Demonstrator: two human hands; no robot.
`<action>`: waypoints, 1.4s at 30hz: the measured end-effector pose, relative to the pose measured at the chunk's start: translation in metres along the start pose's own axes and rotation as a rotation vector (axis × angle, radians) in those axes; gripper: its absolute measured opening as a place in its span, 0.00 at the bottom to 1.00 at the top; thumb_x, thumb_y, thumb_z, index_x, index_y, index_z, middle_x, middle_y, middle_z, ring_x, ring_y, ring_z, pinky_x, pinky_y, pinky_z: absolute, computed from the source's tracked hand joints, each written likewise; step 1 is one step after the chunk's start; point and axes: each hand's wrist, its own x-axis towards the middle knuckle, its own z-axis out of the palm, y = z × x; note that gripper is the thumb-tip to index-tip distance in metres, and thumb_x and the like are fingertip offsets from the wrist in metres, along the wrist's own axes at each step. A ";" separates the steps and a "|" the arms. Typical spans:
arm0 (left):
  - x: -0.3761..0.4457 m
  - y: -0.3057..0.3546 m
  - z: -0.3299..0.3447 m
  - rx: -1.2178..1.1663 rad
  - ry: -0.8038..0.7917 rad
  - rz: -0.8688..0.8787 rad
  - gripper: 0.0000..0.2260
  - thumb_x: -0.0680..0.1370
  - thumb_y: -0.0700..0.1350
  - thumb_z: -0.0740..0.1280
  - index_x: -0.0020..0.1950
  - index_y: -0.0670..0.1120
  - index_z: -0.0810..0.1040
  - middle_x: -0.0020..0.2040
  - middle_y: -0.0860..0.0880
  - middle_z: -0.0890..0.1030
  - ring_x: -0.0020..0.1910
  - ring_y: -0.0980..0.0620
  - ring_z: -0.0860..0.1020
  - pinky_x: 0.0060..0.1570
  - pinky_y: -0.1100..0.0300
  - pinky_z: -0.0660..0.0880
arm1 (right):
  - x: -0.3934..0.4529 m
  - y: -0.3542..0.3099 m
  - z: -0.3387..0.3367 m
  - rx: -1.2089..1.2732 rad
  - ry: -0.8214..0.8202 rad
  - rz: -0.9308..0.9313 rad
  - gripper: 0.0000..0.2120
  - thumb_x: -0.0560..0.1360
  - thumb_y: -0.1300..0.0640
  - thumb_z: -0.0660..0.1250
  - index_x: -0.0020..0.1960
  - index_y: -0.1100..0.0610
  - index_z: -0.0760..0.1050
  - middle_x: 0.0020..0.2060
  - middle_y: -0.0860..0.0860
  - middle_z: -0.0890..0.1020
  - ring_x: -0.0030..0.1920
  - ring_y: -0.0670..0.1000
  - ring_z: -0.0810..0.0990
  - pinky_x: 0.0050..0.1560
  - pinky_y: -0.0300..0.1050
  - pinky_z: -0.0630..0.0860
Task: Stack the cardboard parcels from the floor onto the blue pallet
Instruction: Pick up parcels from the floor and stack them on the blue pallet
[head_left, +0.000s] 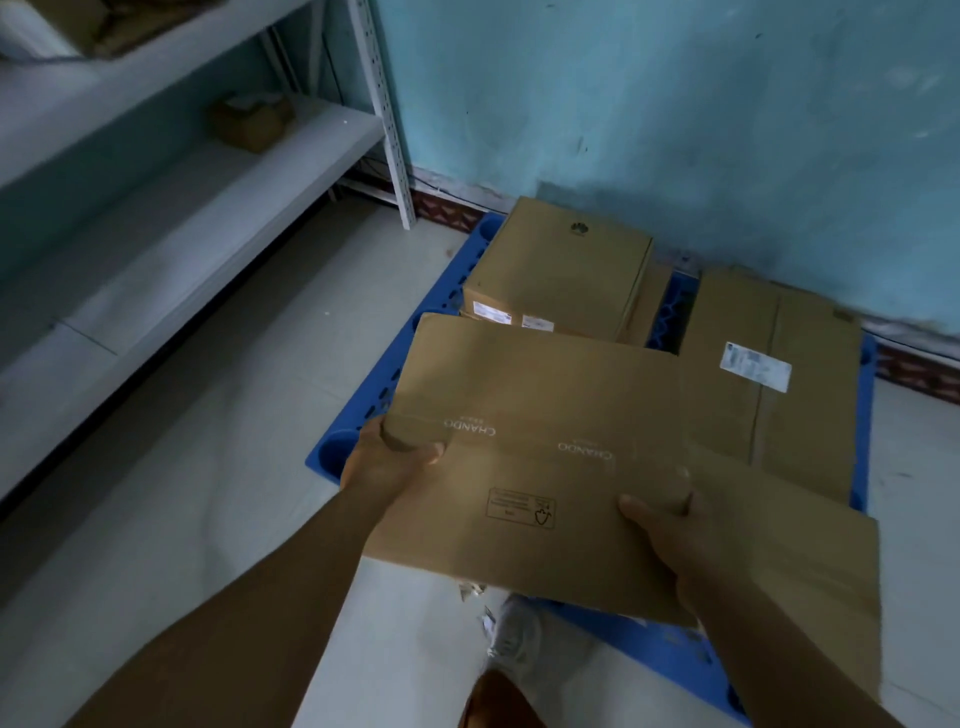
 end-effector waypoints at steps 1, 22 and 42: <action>0.014 0.005 -0.001 -0.001 -0.008 0.004 0.35 0.72 0.51 0.73 0.74 0.49 0.60 0.49 0.51 0.75 0.42 0.54 0.73 0.47 0.55 0.70 | 0.010 -0.006 0.009 0.001 -0.009 0.002 0.44 0.61 0.44 0.78 0.72 0.53 0.63 0.65 0.55 0.74 0.60 0.60 0.74 0.61 0.58 0.71; 0.287 0.018 0.030 0.098 -0.255 0.042 0.35 0.74 0.52 0.71 0.76 0.50 0.58 0.67 0.48 0.72 0.52 0.54 0.71 0.49 0.60 0.68 | 0.196 -0.026 0.166 -0.007 0.160 0.215 0.41 0.70 0.49 0.74 0.76 0.55 0.57 0.69 0.59 0.69 0.63 0.64 0.71 0.59 0.56 0.70; 0.371 0.007 0.063 0.170 -0.282 0.133 0.39 0.74 0.53 0.71 0.78 0.50 0.52 0.71 0.48 0.68 0.65 0.46 0.71 0.61 0.52 0.68 | 0.243 -0.004 0.212 0.091 0.203 0.203 0.34 0.72 0.51 0.73 0.73 0.53 0.61 0.55 0.55 0.74 0.47 0.56 0.75 0.44 0.52 0.73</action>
